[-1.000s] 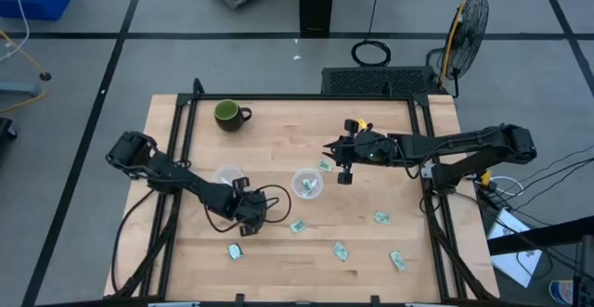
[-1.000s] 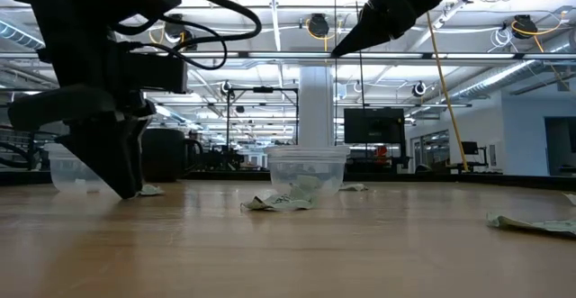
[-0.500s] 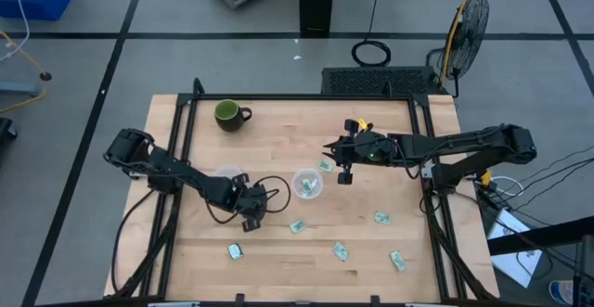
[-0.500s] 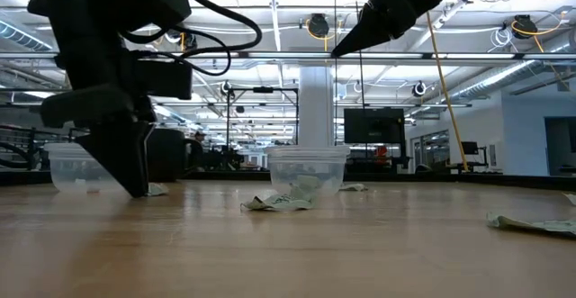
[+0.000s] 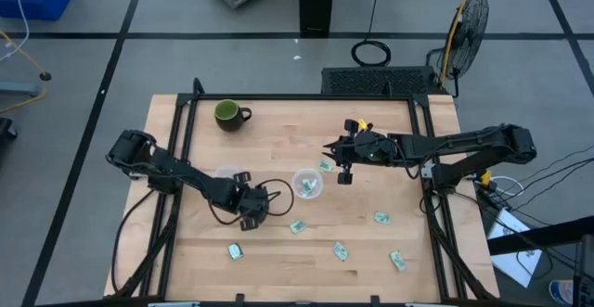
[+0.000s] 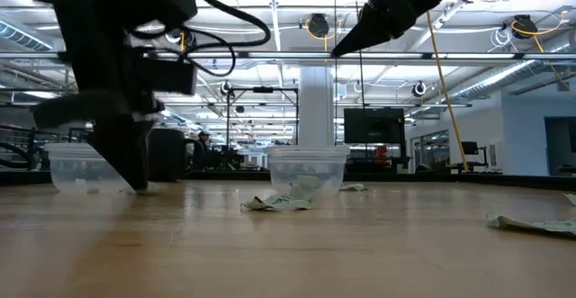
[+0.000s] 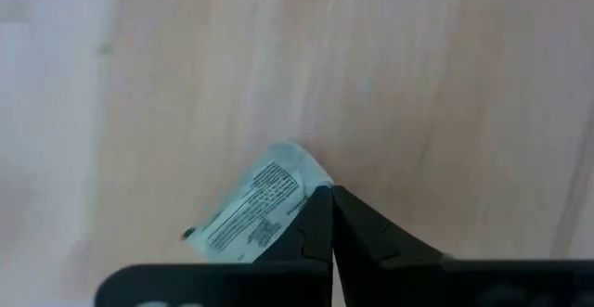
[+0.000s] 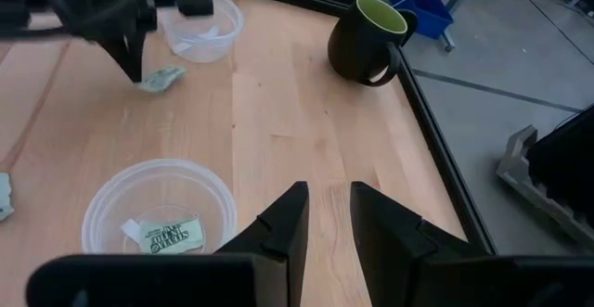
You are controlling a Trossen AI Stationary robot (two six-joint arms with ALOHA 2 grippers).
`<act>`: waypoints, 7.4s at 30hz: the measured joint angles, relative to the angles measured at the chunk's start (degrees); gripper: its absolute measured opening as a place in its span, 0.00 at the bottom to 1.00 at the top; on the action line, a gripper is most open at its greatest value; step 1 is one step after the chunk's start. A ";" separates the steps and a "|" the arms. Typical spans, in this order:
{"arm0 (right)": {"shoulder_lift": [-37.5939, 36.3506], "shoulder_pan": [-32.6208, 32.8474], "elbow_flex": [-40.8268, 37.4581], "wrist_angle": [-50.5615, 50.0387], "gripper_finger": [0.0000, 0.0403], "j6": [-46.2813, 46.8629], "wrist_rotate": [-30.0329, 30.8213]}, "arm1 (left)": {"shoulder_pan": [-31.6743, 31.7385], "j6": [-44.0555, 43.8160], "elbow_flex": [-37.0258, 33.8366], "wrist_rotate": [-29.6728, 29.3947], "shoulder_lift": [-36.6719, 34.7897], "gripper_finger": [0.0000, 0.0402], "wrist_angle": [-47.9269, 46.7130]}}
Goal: Pick and place Stevia / Truvia into bins
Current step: Put the white stevia packet into the left transparent container, then put the white stevia packet into the right transparent container, then put the green stevia packet into the left transparent container
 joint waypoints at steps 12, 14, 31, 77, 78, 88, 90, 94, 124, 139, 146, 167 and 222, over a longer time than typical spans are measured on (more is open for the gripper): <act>0.00 0.02 0.02 -0.47 0.19 0.02 -0.04 | -0.54 -5.35 15.25 -6.73 -8.40 0.01 -34.93; 0.00 0.02 0.04 -0.53 0.19 0.02 -0.04 | -0.16 -10.12 15.66 -6.23 -9.62 0.01 -40.85; 0.00 0.02 0.02 -0.88 0.19 0.02 -0.04 | 2.05 -17.20 -8.29 -1.93 -16.68 0.01 -17.13; 14.03 -8.27 -0.02 -11.47 0.41 0.26 -9.29 | 9.05 -9.36 5.17 -1.31 -16.35 0.28 -23.09; 14.75 -8.84 -0.02 -11.12 0.41 -0.54 -12.79 | 9.05 -9.36 6.10 -2.02 -16.35 0.28 -23.58; 20.81 -12.51 -0.02 -2.42 0.41 -4.42 -18.58 | 9.05 -8.85 8.78 -7.33 -16.35 0.28 -22.60; 22.41 -13.23 -0.02 -2.09 0.41 -5.16 -17.82 | 9.05 -8.84 8.78 -7.60 -16.35 0.28 -22.52; 25.29 -15.02 -0.02 -2.36 0.41 -6.29 -18.44 | 9.05 -8.21 8.78 -7.67 -16.35 0.28 -21.40; 28.09 -16.48 -0.02 5.02 0.28 -3.84 -25.53 | 9.05 -5.97 8.78 -10.20 -16.35 0.28 -20.61; 28.09 -17.16 -0.02 4.78 0.01 -0.50 -24.94 | 9.05 -6.00 8.78 -10.14 -16.35 0.28 -20.62; 26.43 -16.98 -0.02 4.53 0.00 1.28 -20.56 | 9.05 -6.00 8.76 -10.13 -16.35 0.28 -20.63; 13.82 -1.54 -0.02 6.21 0.00 6.41 -22.57 | 9.05 -3.34 8.73 -13.13 -16.35 0.28 -17.09; 17.36 -4.00 3.58 9.97 0.20 8.98 -28.39 | 3.51 -0.90 6.81 14.55 -15.85 0.28 -5.73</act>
